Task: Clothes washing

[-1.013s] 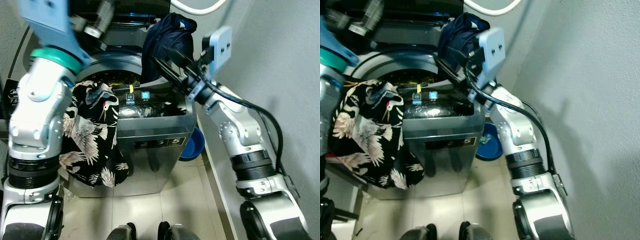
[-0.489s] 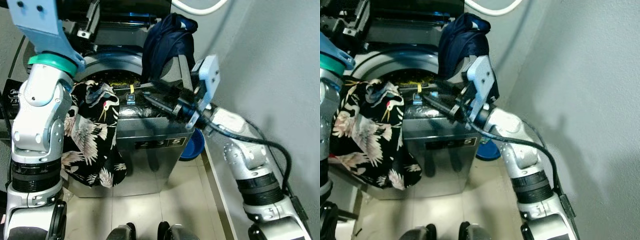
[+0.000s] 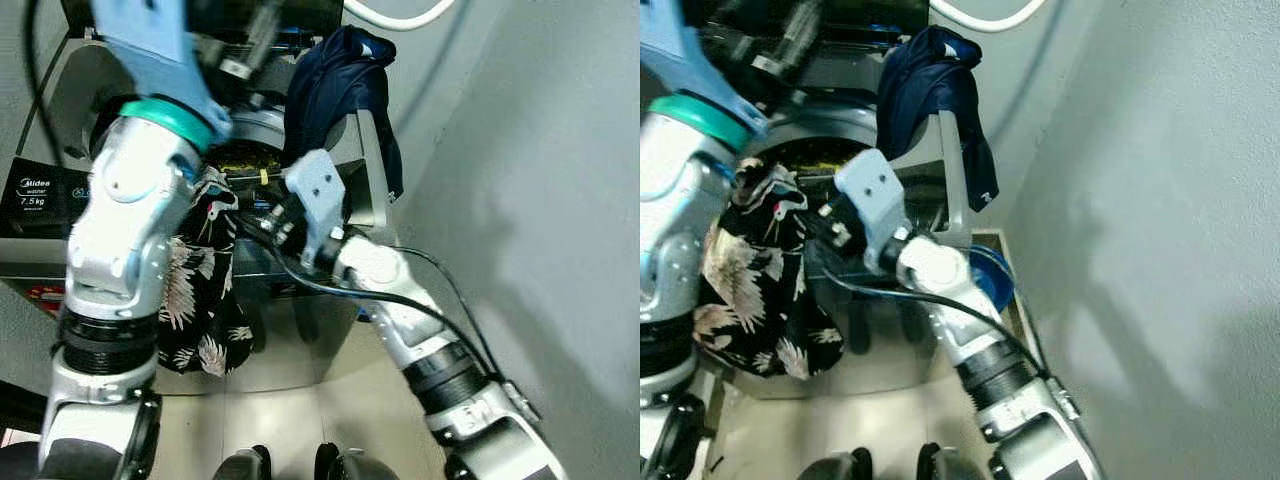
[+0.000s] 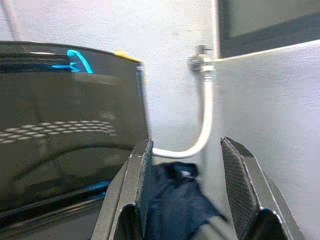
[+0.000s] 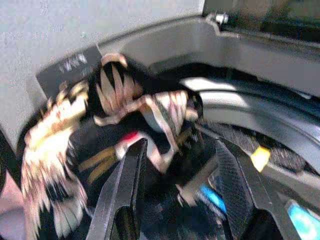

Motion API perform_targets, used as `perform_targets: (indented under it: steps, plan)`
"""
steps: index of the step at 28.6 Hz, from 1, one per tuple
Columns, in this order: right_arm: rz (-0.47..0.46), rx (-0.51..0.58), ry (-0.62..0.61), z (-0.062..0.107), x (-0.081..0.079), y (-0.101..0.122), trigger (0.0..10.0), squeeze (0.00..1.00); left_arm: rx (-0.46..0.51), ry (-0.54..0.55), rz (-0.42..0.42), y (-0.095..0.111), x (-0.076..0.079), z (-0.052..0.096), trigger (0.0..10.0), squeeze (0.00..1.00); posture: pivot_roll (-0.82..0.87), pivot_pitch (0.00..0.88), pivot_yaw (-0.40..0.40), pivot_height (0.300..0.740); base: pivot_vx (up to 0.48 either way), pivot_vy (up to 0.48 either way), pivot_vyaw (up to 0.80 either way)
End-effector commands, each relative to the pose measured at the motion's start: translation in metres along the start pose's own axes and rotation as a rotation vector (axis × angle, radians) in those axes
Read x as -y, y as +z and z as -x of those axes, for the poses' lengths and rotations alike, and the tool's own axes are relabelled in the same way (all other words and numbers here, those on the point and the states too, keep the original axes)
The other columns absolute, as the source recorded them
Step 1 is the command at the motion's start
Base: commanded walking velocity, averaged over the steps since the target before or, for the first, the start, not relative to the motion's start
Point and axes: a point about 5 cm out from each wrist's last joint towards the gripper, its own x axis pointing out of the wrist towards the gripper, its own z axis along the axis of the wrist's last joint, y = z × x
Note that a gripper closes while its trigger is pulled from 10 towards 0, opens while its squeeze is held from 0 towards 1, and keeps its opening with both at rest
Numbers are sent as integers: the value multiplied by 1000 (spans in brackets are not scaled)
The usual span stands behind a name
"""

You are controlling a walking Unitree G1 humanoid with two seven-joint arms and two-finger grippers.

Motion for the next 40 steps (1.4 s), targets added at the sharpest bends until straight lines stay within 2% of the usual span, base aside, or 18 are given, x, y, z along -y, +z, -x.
perform_targets:
  steps: [1,7,10,14,17,18,19,20,22,23,24,26,28,29,31,33,36,40]
  plan:
    - [0,82,-90,0,6,11,10000,0,-24,-20,15,-4,5,4,10000,0,14,138,-6,740,0,0,0]
    - [26,145,-114,-6,2,19,10000,0,-39,-27,31,-7,8,5,10000,0,10,140,-6,740,0,0,0]
    - [16,161,-60,-11,-10,22,10000,0,-54,-34,37,-10,10,6,10000,0,8,140,-4,740,0,0,0]
    - [19,163,-44,-12,-14,22,10000,0,-59,-35,38,-11,10,7,10000,0,8,140,-4,740,0,0,0]
    - [36,144,-53,-12,-14,19,10000,0,-75,4,-10,-14,3,12,10000,0,16,140,-5,740,0,0,0]
    - [56,114,-102,-8,-5,13,10000,0,-77,51,-103,-14,-3,17,10000,0,19,141,-5,740,0,0,0]
    - [56,114,-102,-8,-5,13,10000,0,-77,51,-103,-14,-3,17,10000,0,19,141,-5,740,0,0,0]
    - [73,90,-155,-3,6,9,10000,0,-82,94,-157,-15,-9,21,10000,0,20,141,-5,740,0,0,0]
    - [119,53,-288,12,33,2,10000,0,-113,180,-128,-17,-20,31,10000,0,21,143,-3,740,0,0,0]
    - [142,46,-401,27,55,2,10000,0,-136,213,-77,-17,-26,40,10000,0,26,145,-2,740,0,0,0]
    - [142,46,-401,27,55,2,10000,0,-136,213,-77,-17,-26,40,10000,0,26,145,-2,740,0,0,0]
    - [151,70,-506,42,76,9,10000,0,-160,195,-54,-16,-28,50,10000,0,30,147,-4,740,0,0,0]
    - [157,81,-536,47,82,12,10000,0,-168,185,-47,-15,-28,53,10000,0,30,147,-4,740,0,0,0]
    - [171,141,-616,63,98,27,10000,0,-196,167,-29,-14,-26,63,10000,0,38,148,-6,740,0,0,0]
    - [196,222,-711,85,114,48,10000,0,-234,156,0,-14,-23,76,10000,0,40,146,-6,740,0,0,0]
    - [207,250,-743,93,119,56,10000,0,-251,168,20,-16,-23,81,10000,0,40,146,-6,740,0,0,0]
    - [222,294,-775,106,121,68,10000,0,-287,236,127,-22,-28,90,10000,0,34,143,-10,740,0,0,0]
    - [214,295,-772,109,117,68,10000,0,-319,248,160,-25,-30,93,10000,0,31,139,-11,740,0,0,0]
